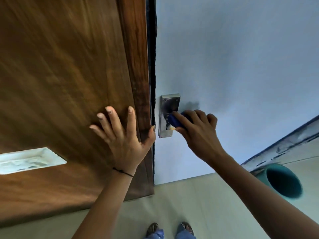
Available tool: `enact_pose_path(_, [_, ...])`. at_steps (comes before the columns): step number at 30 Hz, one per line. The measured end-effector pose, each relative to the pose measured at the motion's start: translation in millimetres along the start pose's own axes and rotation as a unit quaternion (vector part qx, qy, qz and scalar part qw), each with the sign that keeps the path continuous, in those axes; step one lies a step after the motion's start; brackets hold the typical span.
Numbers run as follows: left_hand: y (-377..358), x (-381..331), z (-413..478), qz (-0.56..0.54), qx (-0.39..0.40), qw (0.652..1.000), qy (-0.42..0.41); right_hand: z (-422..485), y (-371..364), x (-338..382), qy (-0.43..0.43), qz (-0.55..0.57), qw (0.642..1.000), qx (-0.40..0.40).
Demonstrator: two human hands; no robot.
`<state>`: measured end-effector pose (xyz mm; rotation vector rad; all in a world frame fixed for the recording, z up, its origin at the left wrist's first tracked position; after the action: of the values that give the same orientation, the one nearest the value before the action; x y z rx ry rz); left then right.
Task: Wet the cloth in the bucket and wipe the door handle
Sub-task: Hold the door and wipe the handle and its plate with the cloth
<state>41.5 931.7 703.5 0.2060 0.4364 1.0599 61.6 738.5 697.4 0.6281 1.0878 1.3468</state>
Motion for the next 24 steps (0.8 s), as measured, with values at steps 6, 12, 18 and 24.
enact_pose_path(6, [-3,-1,0,0.026,0.000,1.000,-0.013,-4,10,28,-0.030,-0.031,0.998,-0.050])
enact_pose_path(12, [-3,-3,-2,-0.004,-0.007,1.000,-0.004,3,16,39,-0.033,-0.029,0.998,-0.037])
enact_pose_path(18, [-4,-4,0,0.014,0.004,1.000,-0.013,-7,-5,0,-0.019,0.035,0.999,0.000])
enact_pose_path(24, [-3,-4,2,0.010,0.014,1.000,-0.010,-10,-20,-28,-0.021,0.074,0.997,0.006])
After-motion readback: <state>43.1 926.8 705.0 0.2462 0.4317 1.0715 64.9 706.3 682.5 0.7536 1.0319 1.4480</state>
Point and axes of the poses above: each hand's wrist, its own z-axis towards the middle knuckle, its own y-axis out of the back of the hand, x = y × z, the point moved 6 cm from there along z, towards the middle knuckle, and after that the axes turned 15 degrees about -z, right-handed, at the moved point
